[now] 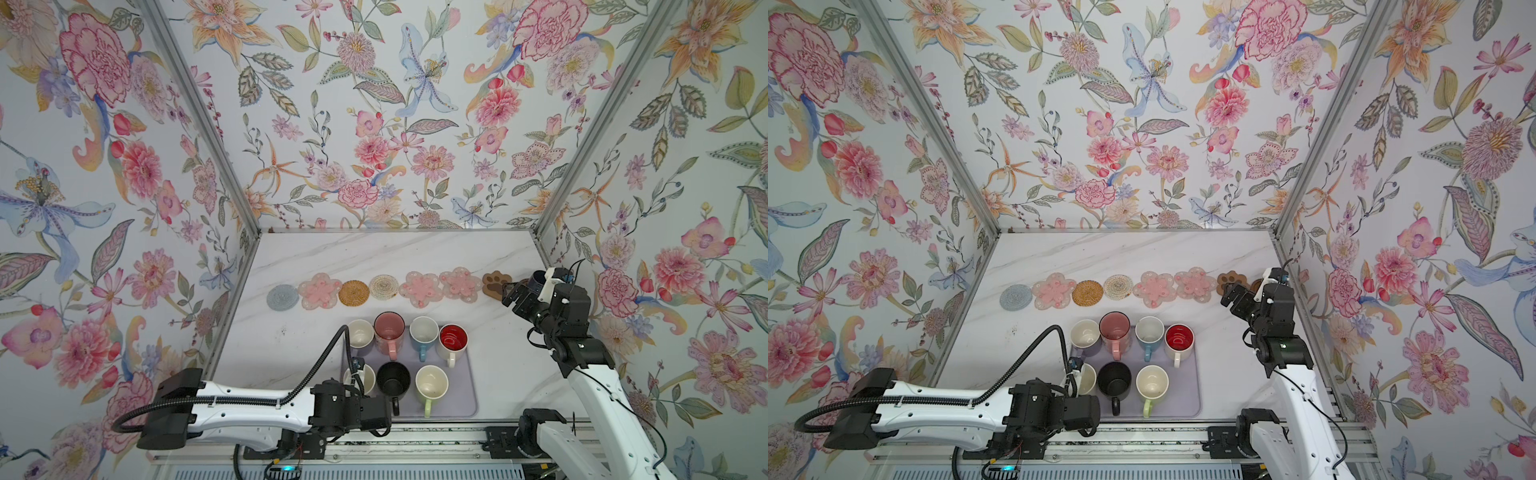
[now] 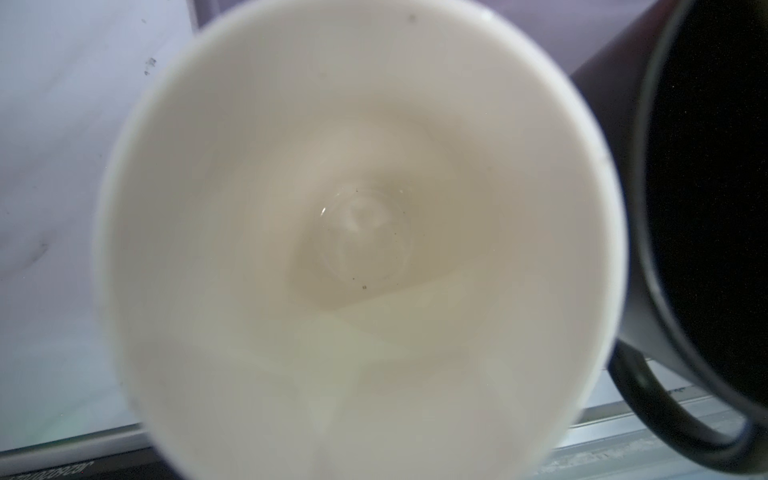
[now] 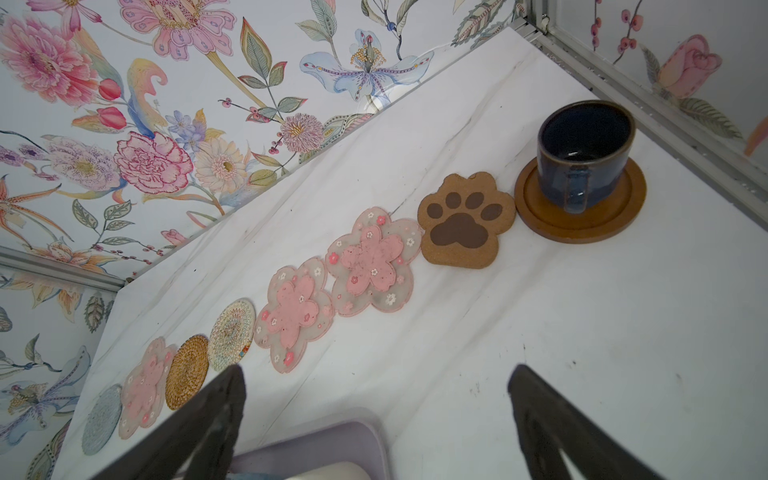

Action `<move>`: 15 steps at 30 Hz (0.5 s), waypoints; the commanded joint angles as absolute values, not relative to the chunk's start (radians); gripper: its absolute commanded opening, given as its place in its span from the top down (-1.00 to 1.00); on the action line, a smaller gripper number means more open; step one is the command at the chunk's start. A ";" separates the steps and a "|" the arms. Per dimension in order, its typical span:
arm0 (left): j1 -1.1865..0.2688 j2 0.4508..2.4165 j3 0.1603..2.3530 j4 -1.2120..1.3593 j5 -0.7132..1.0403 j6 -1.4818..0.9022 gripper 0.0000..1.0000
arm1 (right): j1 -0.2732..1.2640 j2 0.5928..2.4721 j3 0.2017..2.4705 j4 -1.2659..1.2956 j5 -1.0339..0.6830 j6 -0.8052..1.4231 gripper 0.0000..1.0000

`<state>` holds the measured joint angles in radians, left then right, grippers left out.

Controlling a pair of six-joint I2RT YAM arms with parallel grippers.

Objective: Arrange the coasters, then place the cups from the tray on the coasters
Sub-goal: 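Lower the left gripper and grasp the cream mug by its rim, then lift the cream mug with the left gripper toward the blue woven coaster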

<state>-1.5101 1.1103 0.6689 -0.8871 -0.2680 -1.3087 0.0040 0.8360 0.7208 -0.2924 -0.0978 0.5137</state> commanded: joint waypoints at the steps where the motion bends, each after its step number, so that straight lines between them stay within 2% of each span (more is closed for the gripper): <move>1: -1.502 1.111 0.700 -0.945 -0.286 -1.305 0.81 | 0.000 0.837 0.706 -0.269 -0.105 0.521 -0.99; 4: -1.503 1.099 0.703 -0.969 -0.295 -1.315 1.00 | -0.001 0.837 0.704 -0.268 -0.107 0.520 -0.98; 15: -1.502 0.989 0.767 -1.169 -0.414 -1.382 1.00 | -0.008 0.825 0.702 -0.274 -0.115 0.516 -0.99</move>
